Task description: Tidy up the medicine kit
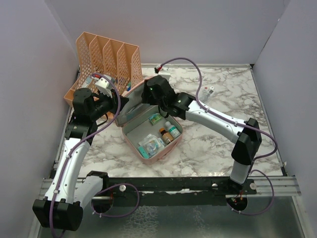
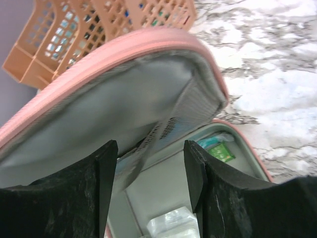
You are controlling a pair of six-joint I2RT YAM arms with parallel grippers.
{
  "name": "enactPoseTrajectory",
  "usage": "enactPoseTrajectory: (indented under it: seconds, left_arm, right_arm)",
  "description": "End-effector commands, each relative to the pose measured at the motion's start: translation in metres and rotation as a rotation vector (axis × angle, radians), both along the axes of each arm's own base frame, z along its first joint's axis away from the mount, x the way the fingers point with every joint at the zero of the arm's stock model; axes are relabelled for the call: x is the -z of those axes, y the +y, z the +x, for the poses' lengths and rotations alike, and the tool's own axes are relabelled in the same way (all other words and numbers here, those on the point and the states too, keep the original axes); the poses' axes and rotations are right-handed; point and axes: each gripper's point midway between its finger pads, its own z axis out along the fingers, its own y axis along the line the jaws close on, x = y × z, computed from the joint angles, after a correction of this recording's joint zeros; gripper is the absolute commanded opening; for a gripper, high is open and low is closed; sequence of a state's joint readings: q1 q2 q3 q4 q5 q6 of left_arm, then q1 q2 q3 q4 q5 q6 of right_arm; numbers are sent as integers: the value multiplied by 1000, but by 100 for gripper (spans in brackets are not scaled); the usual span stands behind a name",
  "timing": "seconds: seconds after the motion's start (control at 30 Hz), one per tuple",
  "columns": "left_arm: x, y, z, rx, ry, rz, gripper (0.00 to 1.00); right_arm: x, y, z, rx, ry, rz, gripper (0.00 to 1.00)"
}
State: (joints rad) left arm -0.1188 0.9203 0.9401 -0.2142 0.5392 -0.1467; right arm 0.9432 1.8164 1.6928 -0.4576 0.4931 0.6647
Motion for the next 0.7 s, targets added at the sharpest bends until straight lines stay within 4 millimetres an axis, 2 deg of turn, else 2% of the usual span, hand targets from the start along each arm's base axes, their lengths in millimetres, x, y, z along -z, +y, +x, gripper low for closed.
enactPoseTrajectory:
  seconds: [0.0,0.33,0.4,0.5,0.6,0.67]
  left_arm:
    - [-34,-2,4,18,-116,-14,0]
    - [-36,-4,2,29,-121,-19,0]
    - [-37,-3,3,22,-122,-19,0]
    - [-37,-1,3,12,-126,-14,0]
    - [-37,1,3,3,-128,-6,0]
    - [-38,1,2,1,-129,-3,0]
  right_arm:
    - [-1,25,-13,-124,39,64,57]
    - [43,26,-4,-71,110,-38,53]
    - [55,17,1,-19,115,-87,53]
    - [64,-4,11,83,93,-176,45]
    - [61,-24,21,175,46,-240,35]
    - [59,-34,26,224,18,-277,33]
